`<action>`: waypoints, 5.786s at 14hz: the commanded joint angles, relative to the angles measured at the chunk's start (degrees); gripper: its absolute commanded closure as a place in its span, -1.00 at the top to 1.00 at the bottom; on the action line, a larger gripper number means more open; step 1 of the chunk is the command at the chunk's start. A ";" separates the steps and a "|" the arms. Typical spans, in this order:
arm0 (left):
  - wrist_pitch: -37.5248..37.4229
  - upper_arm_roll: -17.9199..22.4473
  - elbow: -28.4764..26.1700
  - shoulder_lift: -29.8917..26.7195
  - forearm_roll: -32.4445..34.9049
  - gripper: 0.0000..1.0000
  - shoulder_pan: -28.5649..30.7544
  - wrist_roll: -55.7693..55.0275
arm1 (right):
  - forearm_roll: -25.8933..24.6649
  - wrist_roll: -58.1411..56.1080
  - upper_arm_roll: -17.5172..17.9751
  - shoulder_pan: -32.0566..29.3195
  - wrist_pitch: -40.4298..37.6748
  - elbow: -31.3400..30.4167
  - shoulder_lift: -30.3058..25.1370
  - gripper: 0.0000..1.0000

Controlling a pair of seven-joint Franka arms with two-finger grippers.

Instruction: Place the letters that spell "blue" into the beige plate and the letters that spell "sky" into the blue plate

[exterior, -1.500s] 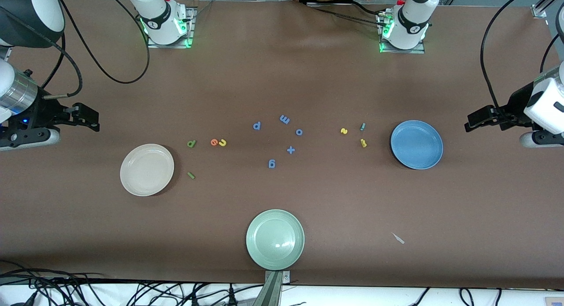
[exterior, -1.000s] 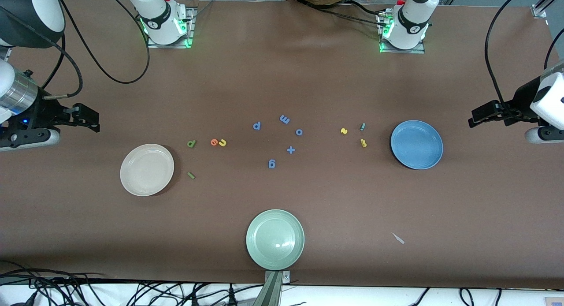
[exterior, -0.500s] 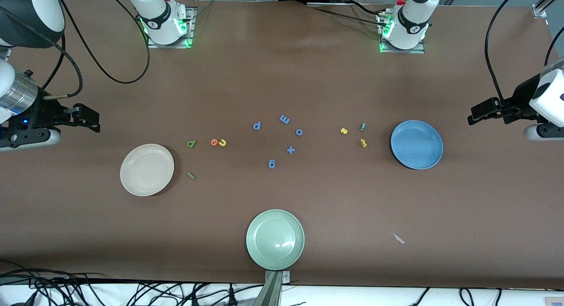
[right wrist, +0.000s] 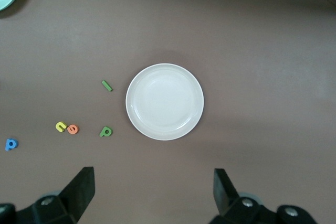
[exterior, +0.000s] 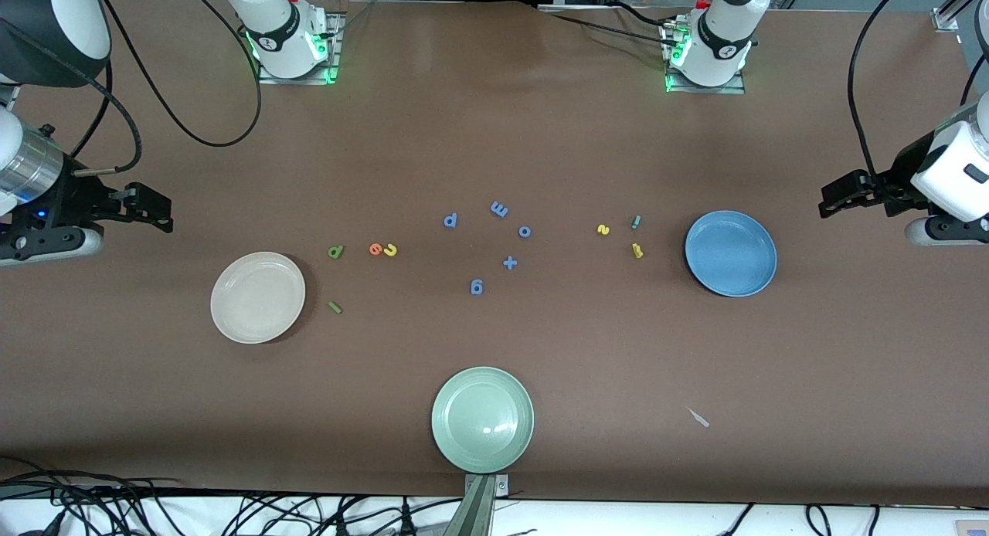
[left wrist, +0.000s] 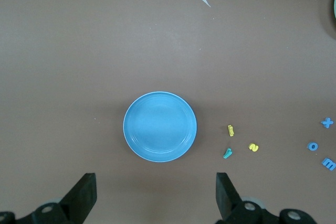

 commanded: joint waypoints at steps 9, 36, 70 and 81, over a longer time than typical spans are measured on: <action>-0.69 -0.23 0.57 0.40 0.81 1.00 0.57 1.12 | 0.97 0.17 0.04 -0.14 -0.48 0.18 -0.07 0.99; -0.69 -0.05 0.92 0.22 1.52 1.00 0.83 0.85 | 0.88 -0.18 0.13 0.03 -0.13 0.36 -0.07 1.00; -0.86 -0.40 0.83 0.05 0.64 1.00 0.22 0.59 | 1.58 0.26 -0.40 -2.33 0.31 0.45 0.37 1.00; -0.78 -0.40 0.40 0.40 0.55 1.00 -0.04 0.07 | 3.17 2.88 -0.14 -2.43 1.97 0.45 4.40 0.99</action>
